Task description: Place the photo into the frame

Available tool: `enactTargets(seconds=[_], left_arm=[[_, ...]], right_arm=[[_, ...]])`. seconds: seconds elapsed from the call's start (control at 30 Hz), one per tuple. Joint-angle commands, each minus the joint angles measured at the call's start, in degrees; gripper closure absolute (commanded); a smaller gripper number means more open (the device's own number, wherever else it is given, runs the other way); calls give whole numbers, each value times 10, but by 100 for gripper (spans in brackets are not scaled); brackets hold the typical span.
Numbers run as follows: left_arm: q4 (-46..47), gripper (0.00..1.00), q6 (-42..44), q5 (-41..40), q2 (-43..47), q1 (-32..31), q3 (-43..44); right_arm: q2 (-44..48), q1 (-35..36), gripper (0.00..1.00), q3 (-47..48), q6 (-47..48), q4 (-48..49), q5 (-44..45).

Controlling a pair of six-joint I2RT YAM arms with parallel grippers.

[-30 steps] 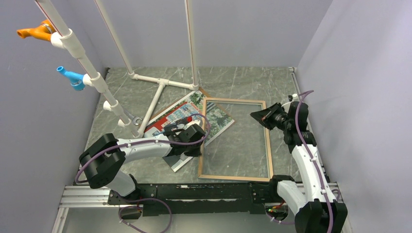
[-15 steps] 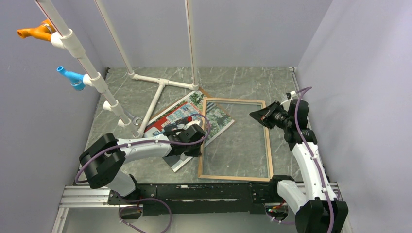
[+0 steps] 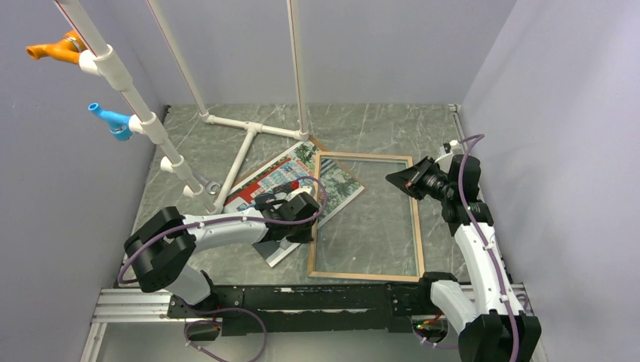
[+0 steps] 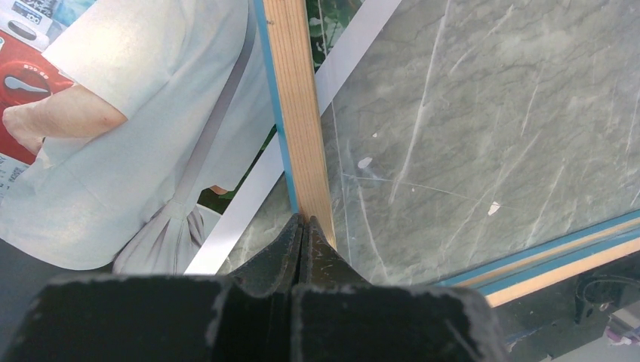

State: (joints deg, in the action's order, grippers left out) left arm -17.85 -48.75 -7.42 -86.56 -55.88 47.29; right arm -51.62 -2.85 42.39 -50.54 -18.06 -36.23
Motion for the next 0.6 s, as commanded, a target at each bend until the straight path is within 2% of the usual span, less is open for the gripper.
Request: enactTargets(seconds=[0.0, 0.57], left_arm=[[-23, 100, 8, -19, -19, -2, 6], [-23, 100, 9, -17, -28, -2, 9]], right_arm=[[21, 2, 100, 14, -4, 40, -26], [19, 3, 100, -3, -21, 85, -17]])
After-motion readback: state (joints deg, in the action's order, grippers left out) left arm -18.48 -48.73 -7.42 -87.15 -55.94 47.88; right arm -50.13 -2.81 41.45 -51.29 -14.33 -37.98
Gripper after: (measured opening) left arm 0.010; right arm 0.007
